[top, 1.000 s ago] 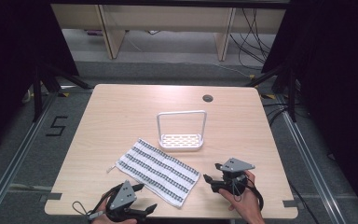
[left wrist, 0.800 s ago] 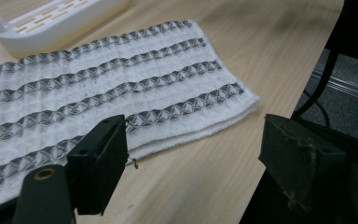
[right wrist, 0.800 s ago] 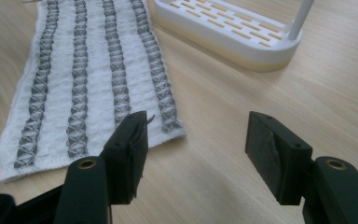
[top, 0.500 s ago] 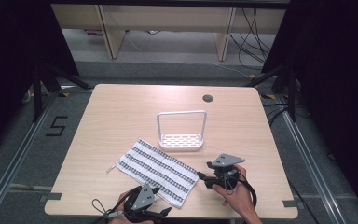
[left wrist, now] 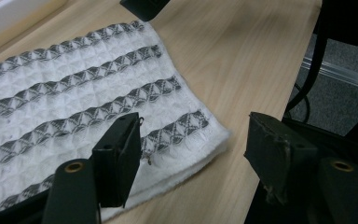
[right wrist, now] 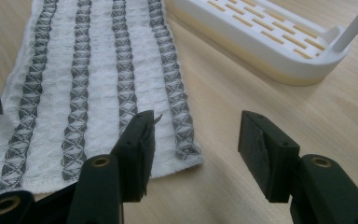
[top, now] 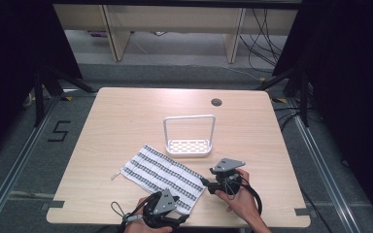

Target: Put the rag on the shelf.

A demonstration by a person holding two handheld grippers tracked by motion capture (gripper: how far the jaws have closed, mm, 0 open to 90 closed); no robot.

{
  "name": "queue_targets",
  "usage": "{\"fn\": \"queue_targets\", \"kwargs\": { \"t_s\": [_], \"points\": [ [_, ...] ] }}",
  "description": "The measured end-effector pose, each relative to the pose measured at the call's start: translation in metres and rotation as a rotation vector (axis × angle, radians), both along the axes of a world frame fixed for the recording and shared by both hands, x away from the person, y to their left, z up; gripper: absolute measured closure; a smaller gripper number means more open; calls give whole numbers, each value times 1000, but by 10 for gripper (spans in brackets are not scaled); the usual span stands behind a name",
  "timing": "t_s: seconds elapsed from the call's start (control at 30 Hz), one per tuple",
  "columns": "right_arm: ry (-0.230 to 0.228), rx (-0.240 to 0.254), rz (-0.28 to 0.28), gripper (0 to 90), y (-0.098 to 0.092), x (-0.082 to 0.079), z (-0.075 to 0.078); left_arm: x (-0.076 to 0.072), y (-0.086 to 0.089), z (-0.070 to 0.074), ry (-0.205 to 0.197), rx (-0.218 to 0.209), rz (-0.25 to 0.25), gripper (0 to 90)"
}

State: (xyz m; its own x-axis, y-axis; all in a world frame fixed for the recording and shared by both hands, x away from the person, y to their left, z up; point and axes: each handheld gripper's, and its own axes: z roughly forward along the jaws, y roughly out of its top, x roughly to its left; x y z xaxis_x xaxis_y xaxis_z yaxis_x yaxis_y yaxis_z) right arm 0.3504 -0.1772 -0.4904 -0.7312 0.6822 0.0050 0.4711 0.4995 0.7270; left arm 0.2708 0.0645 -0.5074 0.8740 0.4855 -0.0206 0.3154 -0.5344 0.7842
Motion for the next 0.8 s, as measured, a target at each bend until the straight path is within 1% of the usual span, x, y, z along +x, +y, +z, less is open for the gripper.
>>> {"fn": "queue_targets", "kwargs": {
  "t_s": [0.03, 0.07, 0.1, 0.13, 0.17, 0.2, 0.23, 0.27, 0.3, 0.33, 0.37, 0.4, 0.43, 0.47, 0.53, 0.57, 0.6, 0.63, 0.67, 0.7, 0.73, 0.77, 0.8],
  "points": [
    [20, -3, 6, 481, 1, 0, 0, 1, -2, -1, 11, -3, 2, 375],
    [20, -3, 6, 481, 1, 0, 0, 0, -4, -2, 10, -10, 11, 375],
    [16, -6, 3, 483, 2, 0, -1, 0, -5, -2, 17, 4, -7, 388],
    [31, -9, 3, 488, 3, 1, -1, 2, -5, -2, -11, 31, -17, 398],
    [40, -10, -2, 493, 3, 1, -1, 1, -7, -3, 13, 8, -7, 411],
    [45, -15, 1, 501, 4, 2, -2, 3, -7, -4, -5, 32, -21, 435],
    [48, 0, -4, 506, 5, 2, -4, 2, -8, -4, -3, 49, -21, 444],
    [48, 0, -4, 506, 5, 2, -4, 2, -8, -4, -3, 49, -21, 453],
    [38, -14, 1, 517, 5, 4, -6, 2, -9, -5, -18, 48, -34, 462],
    [38, -14, 1, 517, 5, 4, -6, 1, -10, -6, -13, 43, -32, 462],
    [52, -29, 5, 523, 5, 5, -5, 1, -9, -6, -6, 67, -31, 473],
    [58, -30, 9, 529, 6, 5, -6, 1, -10, -7, -8, 79, -36, 479],
    [44, -38, 23, 535, 6, 6, -7, 1, -10, -7, -13, 73, -38, 489],
    [56, -43, 26, 543, 8, 6, -8, 1, -10, -7, -12, 77, -42, 510],
    [59, -45, 26, 554, 9, 7, -9, 1, -10, -8, -12, 77, -40, 537],
    [59, -45, 26, 554, 9, 7, -9, 1, -9, -7, -12, 87, -43, 537],
    [50, -35, 23, 565, 10, 7, -10, 2, -9, -7, -19, 102, -46, 569],
    [50, -35, 23, 565, 10, 7, -10, 2, -9, -7, -21, 112, -48, 569],
    [55, -48, 31, 567, 9, 8, -9, 2, -9, -7, -18, 104, -49, 581],
    [60, -49, 28, 572, 9, 8, -10, 2, -9, -7, -15, 106, -49, 599],
    [73, -40, 26, 576, 9, 8, -11, 2, -9, -7, -5, 102, -38, 613],
    [48, -48, 61, 586, 8, 11, -12, 2, -8, -6, -15, 111, -46, 631],
    [61, -46, 43, 596, 8, 10, -12, 3, -8, -6, -25, 112, -49, 650]
  ]
}}
